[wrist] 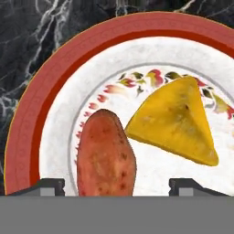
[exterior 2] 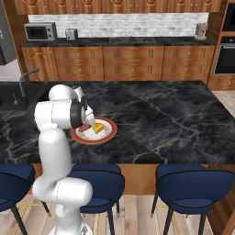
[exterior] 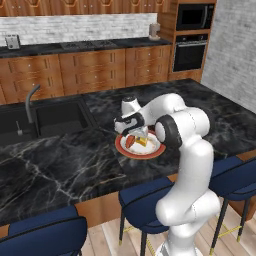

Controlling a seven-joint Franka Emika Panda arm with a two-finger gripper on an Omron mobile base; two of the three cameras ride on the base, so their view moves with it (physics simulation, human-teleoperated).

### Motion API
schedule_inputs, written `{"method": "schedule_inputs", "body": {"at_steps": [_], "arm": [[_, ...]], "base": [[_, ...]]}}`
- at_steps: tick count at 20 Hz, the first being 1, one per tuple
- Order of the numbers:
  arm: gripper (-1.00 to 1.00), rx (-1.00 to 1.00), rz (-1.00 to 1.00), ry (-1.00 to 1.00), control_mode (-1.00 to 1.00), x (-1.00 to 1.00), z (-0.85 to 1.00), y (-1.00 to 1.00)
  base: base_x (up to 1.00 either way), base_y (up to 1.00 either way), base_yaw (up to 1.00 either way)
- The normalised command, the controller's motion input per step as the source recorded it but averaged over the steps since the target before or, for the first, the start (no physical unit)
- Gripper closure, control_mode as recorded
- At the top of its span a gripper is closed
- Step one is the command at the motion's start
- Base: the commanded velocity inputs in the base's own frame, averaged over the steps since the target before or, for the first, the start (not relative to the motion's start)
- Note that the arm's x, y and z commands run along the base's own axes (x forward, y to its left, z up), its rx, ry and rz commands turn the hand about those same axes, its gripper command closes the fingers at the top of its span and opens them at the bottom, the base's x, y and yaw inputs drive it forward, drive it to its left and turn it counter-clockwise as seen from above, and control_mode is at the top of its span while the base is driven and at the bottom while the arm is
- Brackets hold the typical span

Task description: Take the cheese, chicken drumstick, and sweet potato from the fridge and place them on the plate on the dining counter to create an appetizer plate.

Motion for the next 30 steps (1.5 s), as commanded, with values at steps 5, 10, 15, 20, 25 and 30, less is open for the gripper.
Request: {"method": "schedule_inputs", "body": {"at_steps": [5,10,15,20,25,30], "arm": [[-1.00,0.00,-0.07,0.00,-1.00,-0.63,0.73,-0.04],[-1.00,0.00,0.12,-0.10,-1.00,-1.00,0.69,-0.22],[-1.00,0.03,0.44,-0.18,-1.00,-1.00,0.81,-0.49],[-1.00,0.00,0.34,0.00,-1.00,-1.00,0.74,-0.32],[-1.00,0.00,0.23,0.00,-1.00,-1.00,0.55,-0.13],[-1.00,0.00,0.15,0.00,-1.00,-1.00,0.45,-0.04]], "base": [[0.00,0.00,0.00],[0.00,0.00,0.00],[0.00,0.00,0.00],[0.00,0.00,0.00],[0.00,0.00,0.00],[0.00,0.00,0.00]]}}
